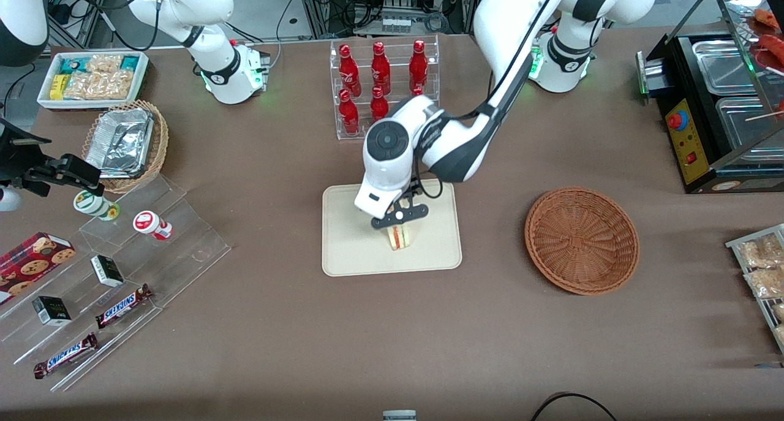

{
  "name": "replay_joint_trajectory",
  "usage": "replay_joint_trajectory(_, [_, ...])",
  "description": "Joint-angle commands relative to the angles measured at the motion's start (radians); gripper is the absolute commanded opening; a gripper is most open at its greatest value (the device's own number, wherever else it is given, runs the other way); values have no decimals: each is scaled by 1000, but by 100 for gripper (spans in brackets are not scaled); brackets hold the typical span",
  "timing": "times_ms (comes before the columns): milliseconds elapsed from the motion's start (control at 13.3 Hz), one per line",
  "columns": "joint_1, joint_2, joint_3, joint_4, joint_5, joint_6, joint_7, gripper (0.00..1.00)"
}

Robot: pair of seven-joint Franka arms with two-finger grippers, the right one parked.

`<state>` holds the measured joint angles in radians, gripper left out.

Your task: Place sandwich from basket to tray

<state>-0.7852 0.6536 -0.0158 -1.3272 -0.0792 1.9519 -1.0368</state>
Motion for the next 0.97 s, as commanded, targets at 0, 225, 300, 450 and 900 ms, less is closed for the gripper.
replay_joint_trajectory(0, [38,-98,3,-21,-7,-102,59,100])
replay_joint_trajectory(225, [104,-161,8,-33,2,-206,246,100])
replay_joint_trajectory(300, [150,-181,8,-35,-8,-247,277,100])
replay_joint_trajectory(450, [217,-227,10,-61,-10,-297,381,100])
replay_joint_trajectory(900, [432,-443,8,-286,-11,-300,743,100])
